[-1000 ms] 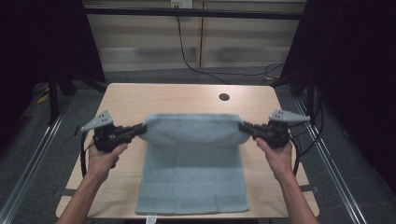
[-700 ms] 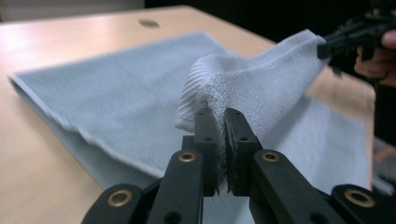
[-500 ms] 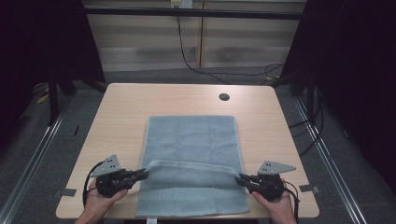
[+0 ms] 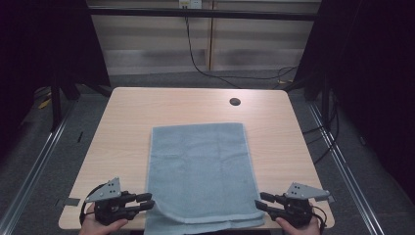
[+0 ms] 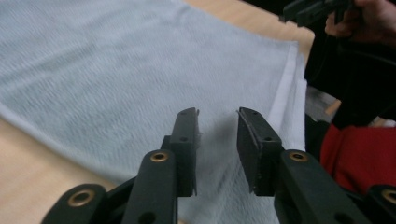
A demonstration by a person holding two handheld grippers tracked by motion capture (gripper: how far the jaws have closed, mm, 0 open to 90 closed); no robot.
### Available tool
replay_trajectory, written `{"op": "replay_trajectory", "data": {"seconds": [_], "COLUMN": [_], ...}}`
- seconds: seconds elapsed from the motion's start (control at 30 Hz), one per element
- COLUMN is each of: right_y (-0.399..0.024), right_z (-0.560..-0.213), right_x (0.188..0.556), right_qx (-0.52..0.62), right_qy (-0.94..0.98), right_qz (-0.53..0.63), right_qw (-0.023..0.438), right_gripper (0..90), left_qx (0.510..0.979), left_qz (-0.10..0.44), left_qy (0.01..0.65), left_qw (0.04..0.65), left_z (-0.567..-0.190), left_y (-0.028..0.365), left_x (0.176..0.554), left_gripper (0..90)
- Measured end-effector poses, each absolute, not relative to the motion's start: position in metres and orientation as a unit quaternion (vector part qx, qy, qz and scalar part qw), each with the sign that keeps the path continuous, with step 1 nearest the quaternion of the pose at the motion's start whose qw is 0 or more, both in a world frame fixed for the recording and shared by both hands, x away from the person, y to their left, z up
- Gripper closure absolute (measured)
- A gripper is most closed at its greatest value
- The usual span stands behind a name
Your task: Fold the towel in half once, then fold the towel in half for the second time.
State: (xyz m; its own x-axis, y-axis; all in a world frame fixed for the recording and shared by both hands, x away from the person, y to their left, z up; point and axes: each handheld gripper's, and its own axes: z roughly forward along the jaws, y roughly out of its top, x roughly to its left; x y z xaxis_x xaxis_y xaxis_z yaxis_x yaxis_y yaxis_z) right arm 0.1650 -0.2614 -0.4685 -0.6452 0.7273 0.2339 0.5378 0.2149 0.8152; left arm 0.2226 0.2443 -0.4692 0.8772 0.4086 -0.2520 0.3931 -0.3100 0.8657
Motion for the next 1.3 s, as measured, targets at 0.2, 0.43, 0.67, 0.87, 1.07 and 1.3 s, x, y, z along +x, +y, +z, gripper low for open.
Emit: {"op": "replay_trajectory", "data": {"seconds": [0.2,0.43,0.67,0.87,1.07,1.3], "right_y": [-0.249,-0.224,-0.206,-0.202,-0.203,-0.203], "right_z": [-0.47,-0.473,-0.495,-0.505,-0.503,-0.499], "right_x": [0.206,0.283,0.334,0.333,0.301,0.269], "right_qx": [0.397,0.397,0.423,0.432,0.425,0.413], "right_qy": [0.781,0.787,0.794,0.799,0.809,0.822], "right_qz": [0.474,0.461,0.426,0.409,0.395,0.385], "right_qw": [0.093,0.103,0.095,0.09,0.091,0.078], "right_gripper": [60.7,57.3,54.8,54.4,54.4,54.2], "left_qx": [0.809,0.819,0.817,0.827,0.836,0.845], "left_qz": [0.009,0.014,0.032,0.04,0.04,0.023], "left_qy": [0.255,0.297,0.35,0.349,0.329,0.314], "left_qw": [0.529,0.49,0.458,0.438,0.437,0.432], "left_z": [-0.466,-0.475,-0.495,-0.506,-0.507,-0.504], "left_y": [0.231,0.208,0.204,0.205,0.203,0.206], "left_x": [0.245,0.312,0.356,0.357,0.339,0.303], "left_gripper": [62.4,60.6,59.1,57.9,57.9,57.9]}}
